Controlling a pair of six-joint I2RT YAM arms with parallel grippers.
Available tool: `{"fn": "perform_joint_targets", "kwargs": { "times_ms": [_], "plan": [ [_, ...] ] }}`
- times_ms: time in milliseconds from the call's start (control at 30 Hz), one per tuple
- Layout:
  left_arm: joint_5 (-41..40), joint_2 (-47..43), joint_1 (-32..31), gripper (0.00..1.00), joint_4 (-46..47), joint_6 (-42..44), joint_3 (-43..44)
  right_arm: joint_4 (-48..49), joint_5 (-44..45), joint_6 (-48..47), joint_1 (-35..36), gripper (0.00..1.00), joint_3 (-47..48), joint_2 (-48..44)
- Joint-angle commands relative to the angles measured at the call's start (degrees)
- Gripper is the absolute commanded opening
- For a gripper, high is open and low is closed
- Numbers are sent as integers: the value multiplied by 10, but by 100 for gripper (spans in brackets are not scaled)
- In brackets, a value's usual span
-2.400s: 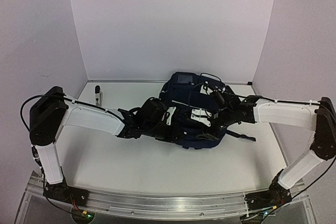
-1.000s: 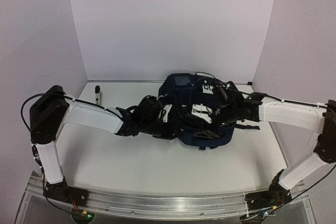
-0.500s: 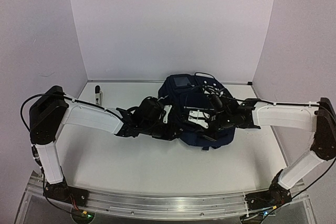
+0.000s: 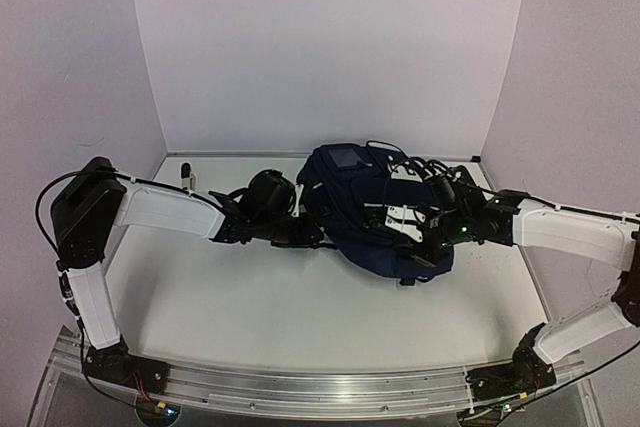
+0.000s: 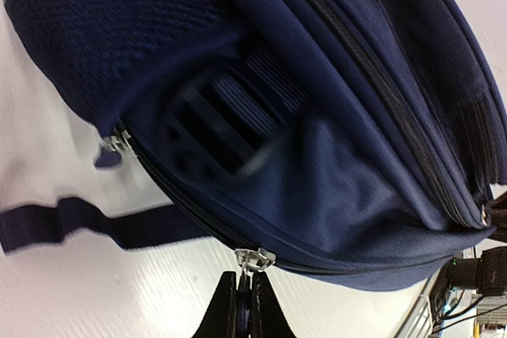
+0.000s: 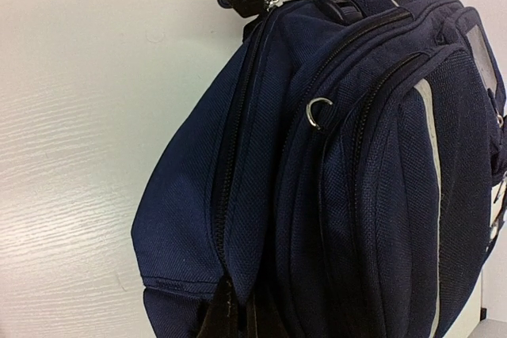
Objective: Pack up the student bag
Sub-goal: Zip the student bag at the center of the board.
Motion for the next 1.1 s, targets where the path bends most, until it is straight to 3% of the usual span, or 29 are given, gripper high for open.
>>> {"fn": "perform_joint_targets", "kwargs": {
  "times_ms": [0, 200, 433, 833, 867, 933, 1067],
  "plan": [
    [-77, 19, 65, 0, -43, 0, 25, -55, 39, -11, -32, 0, -1, -37],
    [-66, 45, 103, 0, -28, -4, 34, -71, 21, -4, -36, 0, -1, -38],
    [-25, 79, 106, 0, -46, 44, 100, -79, -65, 51, -33, 0, 27, -3],
    [15, 145, 119, 0, -89, 67, 213, -56, -141, 171, 74, 1, 134, 118],
    [19, 144, 121, 1, -90, 67, 214, -57, -149, 186, 78, 4, 155, 129],
    [22, 130, 130, 6, -91, 63, 203, -61, -162, 215, 80, 18, 189, 148],
    [26, 76, 146, 39, -105, 68, 165, -65, -138, 230, 67, 43, 207, 135]
  ]
}}
